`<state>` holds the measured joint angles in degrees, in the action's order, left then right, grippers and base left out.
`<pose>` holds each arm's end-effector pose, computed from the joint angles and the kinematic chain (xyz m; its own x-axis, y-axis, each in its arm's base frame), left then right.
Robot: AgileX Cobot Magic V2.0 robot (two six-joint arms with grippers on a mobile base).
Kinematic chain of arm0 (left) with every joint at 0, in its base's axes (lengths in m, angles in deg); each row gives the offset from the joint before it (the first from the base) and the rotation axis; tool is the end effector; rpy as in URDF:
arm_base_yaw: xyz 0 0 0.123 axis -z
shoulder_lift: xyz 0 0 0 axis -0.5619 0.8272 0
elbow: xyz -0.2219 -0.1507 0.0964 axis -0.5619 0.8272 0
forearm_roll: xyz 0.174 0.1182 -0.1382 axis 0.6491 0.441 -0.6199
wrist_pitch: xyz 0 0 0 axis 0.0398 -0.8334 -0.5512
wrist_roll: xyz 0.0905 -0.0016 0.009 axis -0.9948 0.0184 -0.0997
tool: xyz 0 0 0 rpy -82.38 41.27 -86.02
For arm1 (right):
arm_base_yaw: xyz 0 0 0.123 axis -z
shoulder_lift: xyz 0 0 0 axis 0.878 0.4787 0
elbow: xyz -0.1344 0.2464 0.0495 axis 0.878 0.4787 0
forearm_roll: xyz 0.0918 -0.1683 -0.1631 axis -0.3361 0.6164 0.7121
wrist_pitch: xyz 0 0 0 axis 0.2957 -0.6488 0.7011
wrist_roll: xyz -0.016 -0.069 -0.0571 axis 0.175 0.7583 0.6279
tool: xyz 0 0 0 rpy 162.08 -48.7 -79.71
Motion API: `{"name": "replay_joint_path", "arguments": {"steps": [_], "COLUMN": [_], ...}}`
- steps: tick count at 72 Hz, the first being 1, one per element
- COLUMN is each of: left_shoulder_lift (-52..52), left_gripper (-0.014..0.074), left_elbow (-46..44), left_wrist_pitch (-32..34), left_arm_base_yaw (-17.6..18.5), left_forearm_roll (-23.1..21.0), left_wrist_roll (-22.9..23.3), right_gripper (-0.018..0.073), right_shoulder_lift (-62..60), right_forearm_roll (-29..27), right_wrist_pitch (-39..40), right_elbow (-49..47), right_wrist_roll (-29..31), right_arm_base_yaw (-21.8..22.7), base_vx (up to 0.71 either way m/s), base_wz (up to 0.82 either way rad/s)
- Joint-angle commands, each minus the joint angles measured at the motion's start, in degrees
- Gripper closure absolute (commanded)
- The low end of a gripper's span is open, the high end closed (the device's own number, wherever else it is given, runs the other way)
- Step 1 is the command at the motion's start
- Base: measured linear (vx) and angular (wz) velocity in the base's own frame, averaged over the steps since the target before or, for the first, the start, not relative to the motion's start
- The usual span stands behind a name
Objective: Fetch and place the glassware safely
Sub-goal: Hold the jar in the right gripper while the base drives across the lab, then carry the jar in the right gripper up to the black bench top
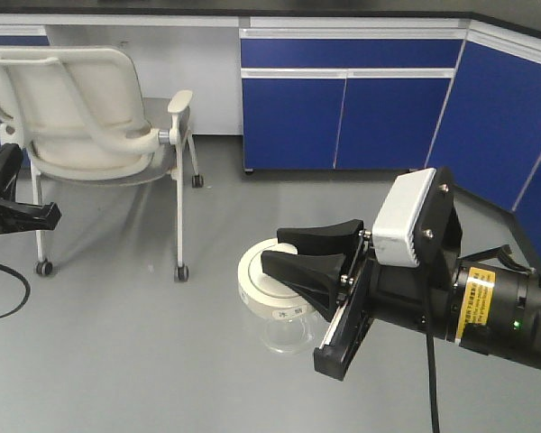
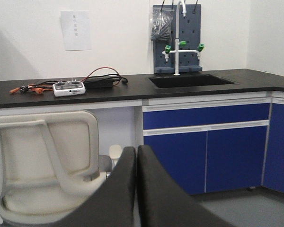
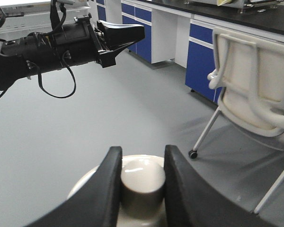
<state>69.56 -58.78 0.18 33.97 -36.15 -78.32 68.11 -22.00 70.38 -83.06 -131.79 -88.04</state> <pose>0.2674 -0.0099 0.2417 0.1004 0.0192 -0.9948 0.1144 0.9930 0.0307 0.1926 0.1549 0.2789 -0.0758 -0.1442 -0.9866 -0.8845 0.4666 -0.0002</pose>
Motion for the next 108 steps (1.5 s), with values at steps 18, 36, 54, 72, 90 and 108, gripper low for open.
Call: {"name": "replay_joint_path", "arguments": {"steps": [18,36,54,72,90,108], "left_shoulder_lift": [-1.7,-1.7,-1.7,-1.7,-1.7,-1.7], "left_gripper": [0.0603,0.0603,0.0603,0.0603,0.0603,0.0603], "left_elbow": [-1.1,-1.1,-1.1,-1.1,-1.1,-1.1], "left_wrist_pitch": [4.0,4.0,4.0,4.0,4.0,4.0], "left_arm_base_yaw": [0.0,0.0,0.0,0.0,0.0,0.0], "left_forearm_roll": [-0.6,-0.6,-0.6,-0.7,-0.7,-0.7], "left_wrist_roll": [0.4,0.4,0.4,0.4,0.4,0.4], "right_gripper": [0.0563,0.0563,0.0563,0.0563,0.0563,0.0563], "right_shoulder_lift": [-1.3,-1.2,-1.2,-1.2,-1.2,-1.2], "right_forearm_roll": [-2.7,-2.7,-2.7,-2.7,-2.7,-2.7], "right_wrist_pitch": [3.5,3.4,3.4,3.5,3.5,3.5], "right_elbow": [-1.7,-1.7,-1.7,-1.7,-1.7,-1.7], "right_wrist_roll": [0.4,0.4,0.4,0.4,0.4,0.4], "right_arm_base_yaw": [0.1,0.1,0.1,0.1,0.1,0.1], "base_vx": [0.48,0.33,0.24,0.21,0.21,0.20], "base_wz": [0.02,-0.18,-0.50,-0.76,-0.80,-0.78]}}
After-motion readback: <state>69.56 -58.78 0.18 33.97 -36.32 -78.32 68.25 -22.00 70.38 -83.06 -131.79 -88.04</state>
